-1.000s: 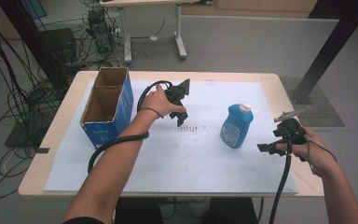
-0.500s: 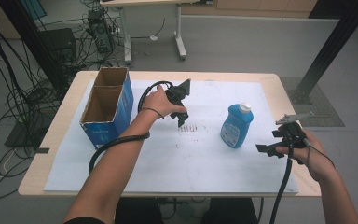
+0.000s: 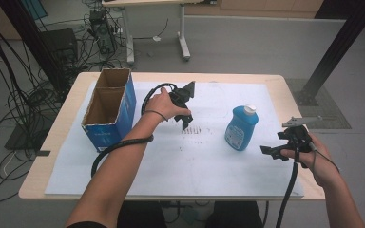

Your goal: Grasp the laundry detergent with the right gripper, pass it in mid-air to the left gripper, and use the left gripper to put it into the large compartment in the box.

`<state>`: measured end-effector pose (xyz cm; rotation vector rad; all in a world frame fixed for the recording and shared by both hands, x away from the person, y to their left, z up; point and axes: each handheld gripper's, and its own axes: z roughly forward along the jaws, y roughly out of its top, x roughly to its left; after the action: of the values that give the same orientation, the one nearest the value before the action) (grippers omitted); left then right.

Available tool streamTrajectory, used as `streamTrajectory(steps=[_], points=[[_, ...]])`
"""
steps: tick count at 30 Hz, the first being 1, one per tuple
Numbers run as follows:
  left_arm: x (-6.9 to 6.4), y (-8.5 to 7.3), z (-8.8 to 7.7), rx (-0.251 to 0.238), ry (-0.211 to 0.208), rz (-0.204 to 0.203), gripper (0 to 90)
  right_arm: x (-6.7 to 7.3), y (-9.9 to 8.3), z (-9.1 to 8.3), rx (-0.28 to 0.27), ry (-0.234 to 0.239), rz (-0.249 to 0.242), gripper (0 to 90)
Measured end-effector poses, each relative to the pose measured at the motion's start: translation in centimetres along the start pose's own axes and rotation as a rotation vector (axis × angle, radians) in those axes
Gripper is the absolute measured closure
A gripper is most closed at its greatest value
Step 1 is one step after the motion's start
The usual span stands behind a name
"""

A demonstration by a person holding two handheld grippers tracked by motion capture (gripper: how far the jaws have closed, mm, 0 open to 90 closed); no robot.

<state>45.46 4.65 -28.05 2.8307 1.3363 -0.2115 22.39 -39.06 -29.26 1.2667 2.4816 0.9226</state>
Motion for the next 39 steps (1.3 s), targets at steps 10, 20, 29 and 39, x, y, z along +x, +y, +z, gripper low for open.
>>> streamTrajectory(steps=[10, 20, 29, 39], points=[[0.1, 0.0, 0.0, 0.000, 0.002, -0.001, 7.6, 0.1, -1.1, 0.4, -0.038, 0.010, 0.003, 4.3], [0.3, -0.3, 0.0, -0.009, -0.006, -0.014, 7.6, 0.1, -2.4, 0.4, -0.095, 0.014, 0.000, 4.3], [0.4, -0.4, 0.0, -0.006, -0.007, -0.014, 7.6, 0.0, -3.4, 0.6, -0.136, 0.025, 0.010, 5.0], [0.5, -0.6, -0.1, -0.011, -0.016, -0.015, 7.5, -0.2, -4.4, 1.4, -0.173, 0.048, 0.017, 5.0]])
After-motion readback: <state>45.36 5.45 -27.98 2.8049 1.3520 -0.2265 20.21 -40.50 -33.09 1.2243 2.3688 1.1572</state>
